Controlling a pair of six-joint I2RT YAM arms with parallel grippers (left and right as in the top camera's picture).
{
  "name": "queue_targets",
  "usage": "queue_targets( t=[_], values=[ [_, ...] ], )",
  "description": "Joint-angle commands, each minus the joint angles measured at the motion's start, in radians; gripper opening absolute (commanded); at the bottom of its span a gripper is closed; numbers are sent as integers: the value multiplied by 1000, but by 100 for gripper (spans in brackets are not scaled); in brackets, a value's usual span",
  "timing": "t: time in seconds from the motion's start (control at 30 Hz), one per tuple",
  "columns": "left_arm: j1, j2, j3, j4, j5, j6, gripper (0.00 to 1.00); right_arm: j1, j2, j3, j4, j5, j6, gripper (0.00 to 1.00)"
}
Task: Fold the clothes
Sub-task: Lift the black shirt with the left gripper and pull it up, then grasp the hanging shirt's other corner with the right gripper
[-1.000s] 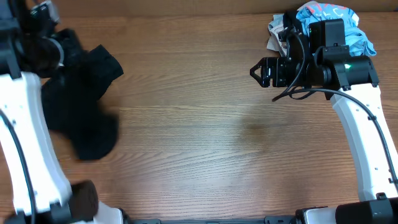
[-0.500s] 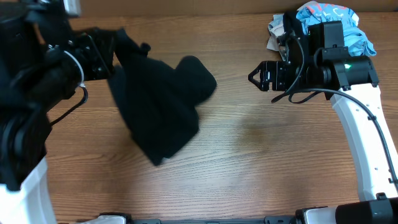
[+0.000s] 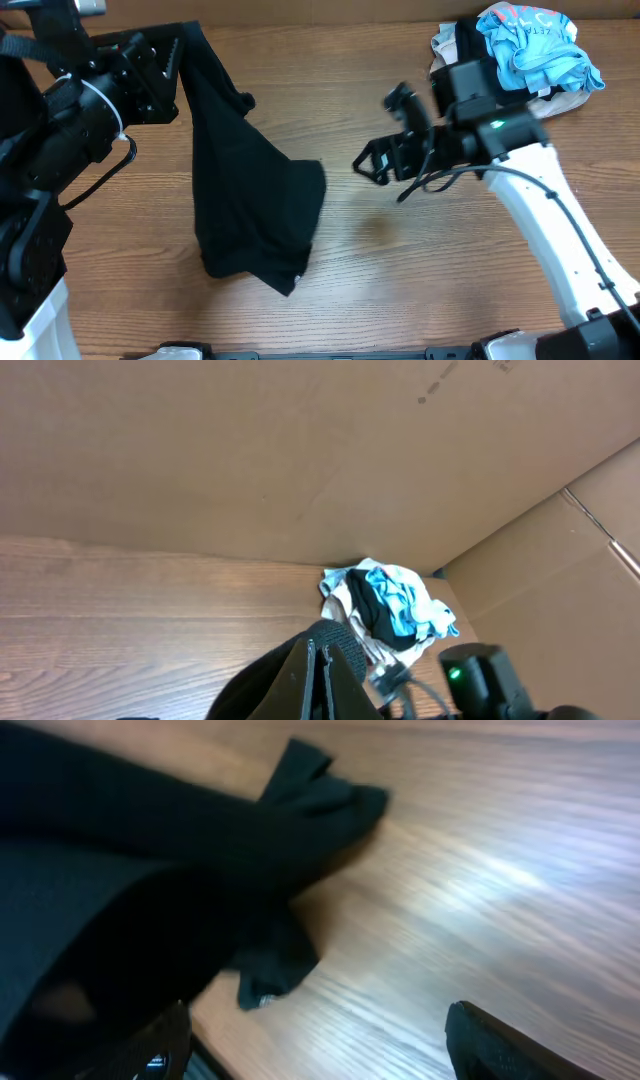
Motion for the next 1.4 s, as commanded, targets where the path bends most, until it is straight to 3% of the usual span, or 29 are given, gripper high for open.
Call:
queue_targets(
  t=[0.0,0.17,0.37,0.47,0.63,0.73,0.8,1.03,1.33,1.37],
  values=[
    [-7,6,17,10,18,6,4,52,-1,-24,60,-121,-11,86],
    [-7,17,17,2,19,14,4,151,-1,-50,212,-136,80,85],
    [-7,17,17,1,18,25,4,275,0,-89,392,-23,196,84],
    [-7,17,16,-2,14,46,4,330,2,-103,438,8,200,76],
    [-7,17,16,-2,6,47,4,372,2,-102,441,53,199,51],
    [-7,17,16,-2,2,48,4,372,2,-103,440,53,199,20],
    [-7,17,16,-3,-5,49,4,372,2,-103,440,51,200,6],
    [-6,17,16,14,-41,50,4,363,-17,-84,387,55,199,4],
    [-6,16,16,80,-48,50,4,331,-150,24,178,281,199,4],
    [-6,16,16,80,-48,50,4,331,-153,24,167,299,199,11]
  ],
)
